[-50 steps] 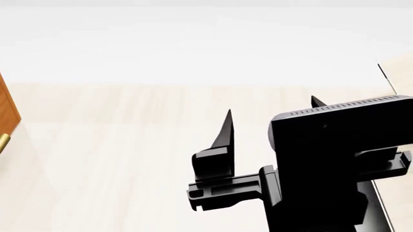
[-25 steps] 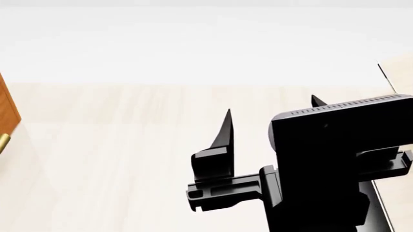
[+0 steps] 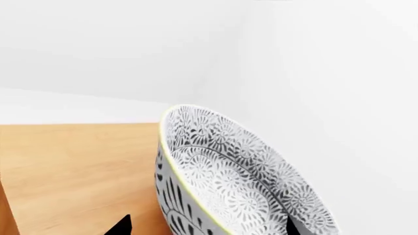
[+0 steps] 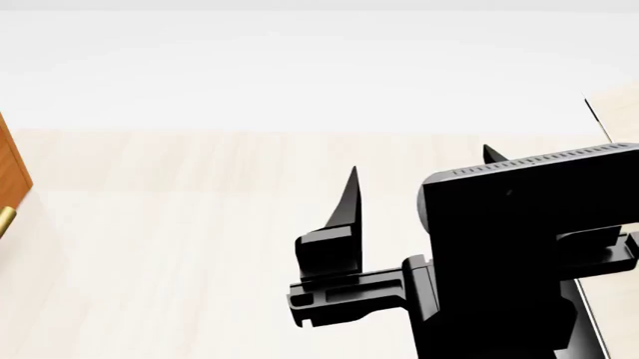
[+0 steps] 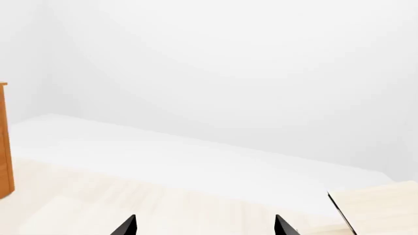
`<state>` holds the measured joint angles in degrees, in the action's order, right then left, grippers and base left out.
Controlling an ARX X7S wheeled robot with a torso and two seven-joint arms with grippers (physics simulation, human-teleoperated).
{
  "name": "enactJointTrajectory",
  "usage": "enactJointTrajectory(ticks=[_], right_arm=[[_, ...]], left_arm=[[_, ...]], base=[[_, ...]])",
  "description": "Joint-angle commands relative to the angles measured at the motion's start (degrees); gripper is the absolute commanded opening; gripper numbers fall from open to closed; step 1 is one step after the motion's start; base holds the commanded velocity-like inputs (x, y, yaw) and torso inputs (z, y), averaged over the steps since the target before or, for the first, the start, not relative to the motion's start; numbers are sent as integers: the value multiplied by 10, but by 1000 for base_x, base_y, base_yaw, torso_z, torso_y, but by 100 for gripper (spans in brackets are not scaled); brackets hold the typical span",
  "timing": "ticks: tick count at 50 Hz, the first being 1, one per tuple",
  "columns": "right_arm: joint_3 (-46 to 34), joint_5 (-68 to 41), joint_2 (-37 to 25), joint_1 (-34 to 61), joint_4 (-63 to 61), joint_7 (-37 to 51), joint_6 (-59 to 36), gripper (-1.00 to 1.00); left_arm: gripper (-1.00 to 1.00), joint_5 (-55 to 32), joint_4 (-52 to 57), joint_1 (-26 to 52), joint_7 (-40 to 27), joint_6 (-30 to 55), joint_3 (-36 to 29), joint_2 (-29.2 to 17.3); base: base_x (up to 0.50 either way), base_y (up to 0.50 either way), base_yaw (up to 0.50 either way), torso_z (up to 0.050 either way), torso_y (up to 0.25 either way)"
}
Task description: Close the top drawer of the cabinet and put the bowl on top of it.
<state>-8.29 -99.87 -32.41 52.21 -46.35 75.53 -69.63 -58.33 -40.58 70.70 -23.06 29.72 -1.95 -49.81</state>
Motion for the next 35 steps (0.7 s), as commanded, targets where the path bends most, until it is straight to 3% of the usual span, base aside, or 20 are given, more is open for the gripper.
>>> enactJointTrajectory(ticks=[1, 16, 35], right_arm=[[-6, 1, -1, 2, 0, 0, 4, 100], [-7, 12, -3, -5, -2, -12, 9, 100], [-11, -4, -11, 5, -11, 1, 21, 100]], left_arm=[[100, -14, 22, -3, -6, 14, 7, -7], [100, -21, 45, 5, -10, 26, 10, -13], [100, -71, 137, -81, -52, 40, 66, -47]], base=[[0, 0, 0, 0, 0], [0, 0, 0, 0, 0], [0, 0, 0, 0, 0]])
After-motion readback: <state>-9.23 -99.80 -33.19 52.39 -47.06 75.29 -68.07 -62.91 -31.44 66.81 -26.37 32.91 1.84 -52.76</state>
